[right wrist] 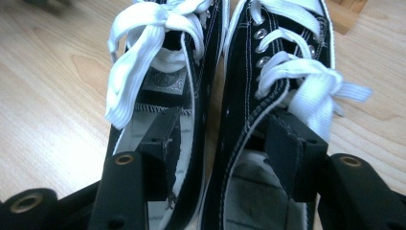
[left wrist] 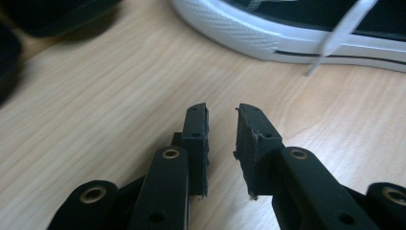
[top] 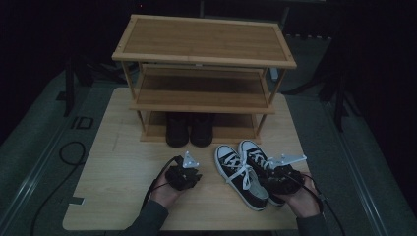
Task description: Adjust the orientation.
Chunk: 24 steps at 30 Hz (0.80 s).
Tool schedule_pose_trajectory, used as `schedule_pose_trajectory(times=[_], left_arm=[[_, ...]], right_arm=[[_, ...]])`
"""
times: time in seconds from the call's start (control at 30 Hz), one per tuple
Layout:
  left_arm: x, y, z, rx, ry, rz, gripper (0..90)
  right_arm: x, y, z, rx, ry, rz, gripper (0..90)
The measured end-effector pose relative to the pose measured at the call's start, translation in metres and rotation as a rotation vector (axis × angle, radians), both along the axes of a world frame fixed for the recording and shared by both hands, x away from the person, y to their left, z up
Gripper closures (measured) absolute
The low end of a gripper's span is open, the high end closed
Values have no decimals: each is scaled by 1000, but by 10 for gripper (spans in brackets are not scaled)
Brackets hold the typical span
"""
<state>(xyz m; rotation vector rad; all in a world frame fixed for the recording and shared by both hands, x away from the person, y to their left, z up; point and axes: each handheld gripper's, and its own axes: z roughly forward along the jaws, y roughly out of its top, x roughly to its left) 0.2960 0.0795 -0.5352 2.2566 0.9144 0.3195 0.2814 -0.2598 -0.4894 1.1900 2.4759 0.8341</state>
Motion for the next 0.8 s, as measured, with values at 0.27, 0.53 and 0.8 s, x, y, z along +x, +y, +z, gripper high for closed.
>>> schedule_pose_trajectory(times=[0.27,0.53,0.8], left_arm=[[1,30,1,-1,-20,104,724],[1,58,0,3,-40,193,713],[0,80,-5,15,-47,256,701]], right_arm=[[14,15,-11,-31,34,-22,526],[26,29,-23,-84,73,-54,549],[29,43,-27,-148,63,-64,497]])
